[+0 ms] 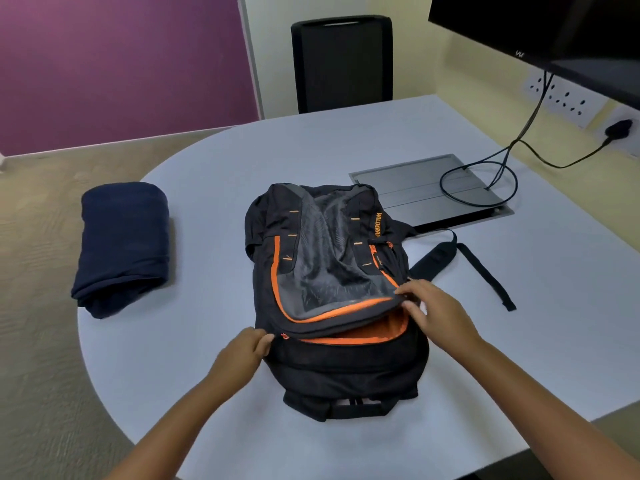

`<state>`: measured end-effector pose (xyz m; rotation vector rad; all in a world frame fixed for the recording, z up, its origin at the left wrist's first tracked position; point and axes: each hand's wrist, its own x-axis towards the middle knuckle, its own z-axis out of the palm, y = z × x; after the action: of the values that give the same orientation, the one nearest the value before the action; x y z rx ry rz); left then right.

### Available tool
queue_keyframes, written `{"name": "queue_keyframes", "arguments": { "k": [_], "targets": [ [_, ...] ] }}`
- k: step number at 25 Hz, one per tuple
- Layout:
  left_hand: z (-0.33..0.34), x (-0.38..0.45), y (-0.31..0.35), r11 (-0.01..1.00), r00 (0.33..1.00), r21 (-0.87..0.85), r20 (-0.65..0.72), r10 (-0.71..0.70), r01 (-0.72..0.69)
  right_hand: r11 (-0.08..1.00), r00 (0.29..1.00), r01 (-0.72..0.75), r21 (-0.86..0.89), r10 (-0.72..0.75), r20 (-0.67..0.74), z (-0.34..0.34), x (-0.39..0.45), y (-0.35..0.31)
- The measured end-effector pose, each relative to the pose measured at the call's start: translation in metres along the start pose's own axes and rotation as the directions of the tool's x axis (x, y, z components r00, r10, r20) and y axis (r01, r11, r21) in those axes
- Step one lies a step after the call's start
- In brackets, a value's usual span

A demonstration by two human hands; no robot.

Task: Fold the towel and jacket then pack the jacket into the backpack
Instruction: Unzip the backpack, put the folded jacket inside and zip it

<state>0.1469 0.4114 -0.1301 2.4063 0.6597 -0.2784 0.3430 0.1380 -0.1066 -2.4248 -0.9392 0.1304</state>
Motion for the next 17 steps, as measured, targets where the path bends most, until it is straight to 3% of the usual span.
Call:
{"name": "queue_keyframes", "arguments": {
  "k": [1,3,6,9,11,13,17],
  "targets": [
    [0.002,-0.001,0.005,0.985,0.999,-0.170,0.005,-0.036,0.036,0.997,0.990,0.039,-0.071,-0.028,0.140,0.001,0.004,-0.009],
    [0.004,-0.001,0.014,0.930,0.994,-0.351,0.033,-0.101,0.106,0.976,0.933,0.153,-0.157,-0.090,0.348,0.013,0.009,-0.037],
    [0.001,-0.002,0.014,0.896,0.988,-0.420,0.110,-0.110,0.147,0.950,0.886,0.251,-0.188,-0.148,0.439,0.053,0.012,-0.079],
    [-0.009,0.002,-0.014,0.994,0.993,-0.105,0.117,0.002,0.011,0.951,0.935,0.217,-0.221,-0.138,0.325,0.066,0.031,-0.098],
    [-0.020,0.008,-0.034,0.998,0.997,0.051,0.065,0.032,-0.035,0.958,0.963,0.234,-0.164,-0.206,0.173,0.055,0.043,-0.099],
    [-0.030,0.021,-0.044,0.994,0.999,0.101,-0.026,0.045,-0.042,0.947,0.962,0.275,-0.169,-0.271,0.043,0.035,0.053,-0.104],
    [-0.047,0.072,-0.044,0.984,0.989,0.176,-0.145,0.022,0.003,0.959,0.958,0.245,-0.141,-0.262,-0.114,-0.001,0.084,-0.120]
  ]
}}
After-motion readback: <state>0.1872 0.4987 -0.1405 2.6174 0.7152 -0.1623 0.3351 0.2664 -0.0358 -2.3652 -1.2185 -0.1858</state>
